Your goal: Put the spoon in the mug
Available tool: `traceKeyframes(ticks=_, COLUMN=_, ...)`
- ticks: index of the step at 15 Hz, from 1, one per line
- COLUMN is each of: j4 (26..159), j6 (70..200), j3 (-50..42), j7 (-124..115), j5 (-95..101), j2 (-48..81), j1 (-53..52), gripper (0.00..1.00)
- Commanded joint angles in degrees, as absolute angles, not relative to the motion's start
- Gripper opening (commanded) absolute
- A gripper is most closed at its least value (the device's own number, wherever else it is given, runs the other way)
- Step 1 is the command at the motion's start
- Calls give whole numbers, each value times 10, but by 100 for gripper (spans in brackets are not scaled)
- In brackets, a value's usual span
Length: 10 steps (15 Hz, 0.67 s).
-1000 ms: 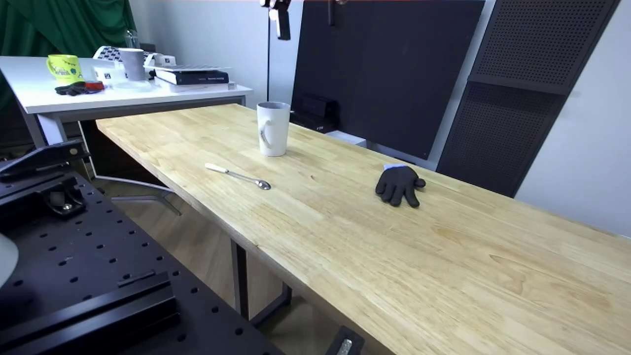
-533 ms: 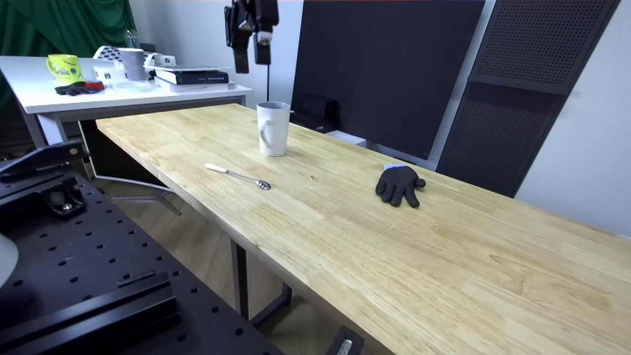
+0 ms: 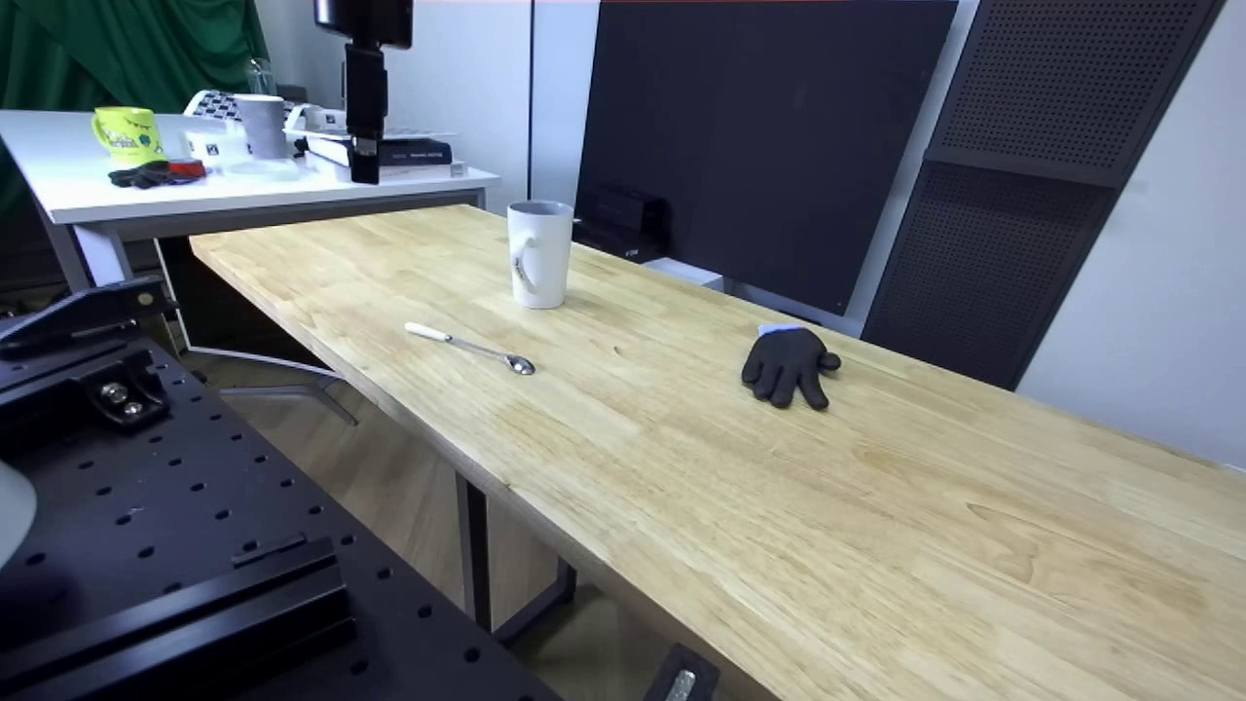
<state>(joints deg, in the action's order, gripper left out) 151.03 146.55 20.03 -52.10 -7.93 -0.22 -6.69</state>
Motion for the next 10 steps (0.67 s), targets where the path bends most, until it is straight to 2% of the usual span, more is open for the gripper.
traceKeyframes(ticks=1, j4=1482, j6=1524, j3=175, j7=-528, j5=-120, j2=36, j1=-101, gripper=100)
traceKeyframes(ticks=9, j4=1419, j6=1553, j3=124, j7=-544, j5=-152, j2=107, j1=-108, gripper=100)
traceKeyframes(ticks=10, j4=1445, j6=1548, j3=120, j7=-538, j5=-136, j2=81, j1=-112, gripper=100)
